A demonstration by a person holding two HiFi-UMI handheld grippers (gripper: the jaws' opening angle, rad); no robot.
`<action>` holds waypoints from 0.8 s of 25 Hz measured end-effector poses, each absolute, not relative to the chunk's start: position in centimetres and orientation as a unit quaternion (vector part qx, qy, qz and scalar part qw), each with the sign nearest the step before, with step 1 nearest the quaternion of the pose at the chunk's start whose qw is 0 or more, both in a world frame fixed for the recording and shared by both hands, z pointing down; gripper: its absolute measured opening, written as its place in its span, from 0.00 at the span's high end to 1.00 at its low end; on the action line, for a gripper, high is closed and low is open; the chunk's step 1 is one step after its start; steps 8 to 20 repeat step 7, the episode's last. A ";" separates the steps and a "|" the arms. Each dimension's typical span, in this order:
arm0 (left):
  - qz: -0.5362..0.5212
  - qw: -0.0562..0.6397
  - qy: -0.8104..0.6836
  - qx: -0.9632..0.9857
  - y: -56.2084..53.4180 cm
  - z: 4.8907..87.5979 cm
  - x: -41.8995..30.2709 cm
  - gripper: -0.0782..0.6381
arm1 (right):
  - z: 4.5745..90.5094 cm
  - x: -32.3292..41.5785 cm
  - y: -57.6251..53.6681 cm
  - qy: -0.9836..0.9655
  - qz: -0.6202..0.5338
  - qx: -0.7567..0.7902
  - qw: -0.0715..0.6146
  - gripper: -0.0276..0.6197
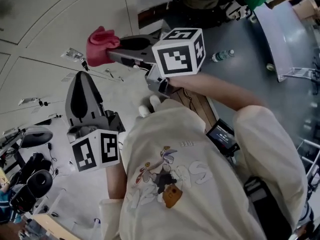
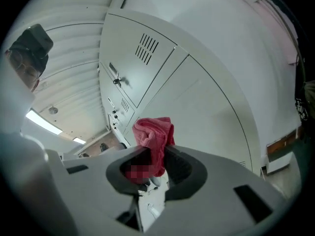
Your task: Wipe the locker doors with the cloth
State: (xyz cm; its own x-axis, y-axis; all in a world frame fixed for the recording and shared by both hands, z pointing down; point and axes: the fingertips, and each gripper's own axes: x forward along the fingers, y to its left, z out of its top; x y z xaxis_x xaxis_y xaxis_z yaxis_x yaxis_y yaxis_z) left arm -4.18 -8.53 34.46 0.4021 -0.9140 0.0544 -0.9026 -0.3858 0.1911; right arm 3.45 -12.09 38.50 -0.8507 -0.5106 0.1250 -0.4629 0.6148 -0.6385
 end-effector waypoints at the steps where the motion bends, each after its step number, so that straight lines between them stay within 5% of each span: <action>1: -0.031 0.095 -0.547 0.831 -8.5 34.4 -4.2 0.88 | 38.5 3.1 -11.9 0.899 -0.348 -0.264 0.030 0.83; 20: -0.033 0.096 -0.555 0.826 -8.0 34.5 -4.8 0.88 | 38.6 1.4 -10.6 0.902 -0.367 -0.227 0.012 0.83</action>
